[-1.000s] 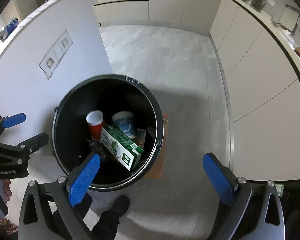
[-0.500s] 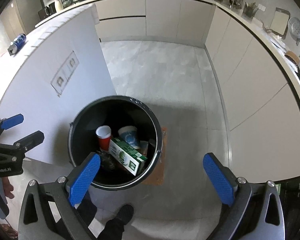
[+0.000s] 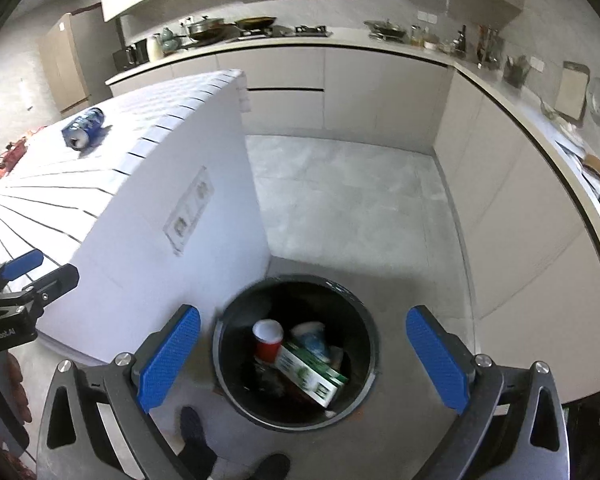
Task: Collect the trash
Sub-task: 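Move both tools back over the table toward the cup and can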
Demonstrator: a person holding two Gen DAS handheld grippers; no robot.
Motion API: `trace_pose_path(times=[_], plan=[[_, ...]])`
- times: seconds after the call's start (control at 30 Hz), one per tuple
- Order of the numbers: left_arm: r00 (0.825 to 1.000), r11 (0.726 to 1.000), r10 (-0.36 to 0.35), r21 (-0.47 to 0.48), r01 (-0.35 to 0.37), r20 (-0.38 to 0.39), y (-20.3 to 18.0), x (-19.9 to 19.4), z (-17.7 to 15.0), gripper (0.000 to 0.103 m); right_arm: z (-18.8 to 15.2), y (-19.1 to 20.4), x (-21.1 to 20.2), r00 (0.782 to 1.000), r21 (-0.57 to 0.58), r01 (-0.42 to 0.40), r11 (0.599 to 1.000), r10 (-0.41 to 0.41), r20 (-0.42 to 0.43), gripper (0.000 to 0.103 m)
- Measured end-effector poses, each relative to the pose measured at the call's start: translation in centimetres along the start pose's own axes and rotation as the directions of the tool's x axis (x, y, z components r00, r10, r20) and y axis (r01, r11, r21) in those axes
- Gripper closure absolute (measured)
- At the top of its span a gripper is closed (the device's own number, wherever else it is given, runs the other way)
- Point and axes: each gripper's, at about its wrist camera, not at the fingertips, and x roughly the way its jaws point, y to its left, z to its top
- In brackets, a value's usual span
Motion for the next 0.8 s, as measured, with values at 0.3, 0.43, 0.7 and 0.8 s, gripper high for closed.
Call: trace_pose_path(times=[0.3,0.43,0.7,0.8], plan=[[0.997,0.997,0.052,-0.057,-0.049,0.058,6.2,-2.0,1.1,0.000,3.2,7.1,-0.8,0.998,-0.072,-0.047,0.996,0.051,0.048,0.000],[0.994,0.994,0.076,-0.079,-0.070,0.073,9.0,-2.6,1.8,0.000,4.5,10.3,-0.6,0.996,-0.096,-0.067,0.993,0.073,0.059,0.000],[0.986,0.984,0.138,-0.128,-0.126,0.091,14.7,-3.2,2.8,0.000,7.4,16.6,0.5,0.990,-0.135,-0.111,0.985,0.122,0.074,0.000],[0.984,0.981,0.152,-0.139,-0.139,0.092,16.7,-3.1,3.2,0.000,8.5,19.0,0.9,0.987,-0.150,-0.125,0.981,0.138,0.079,0.000]])
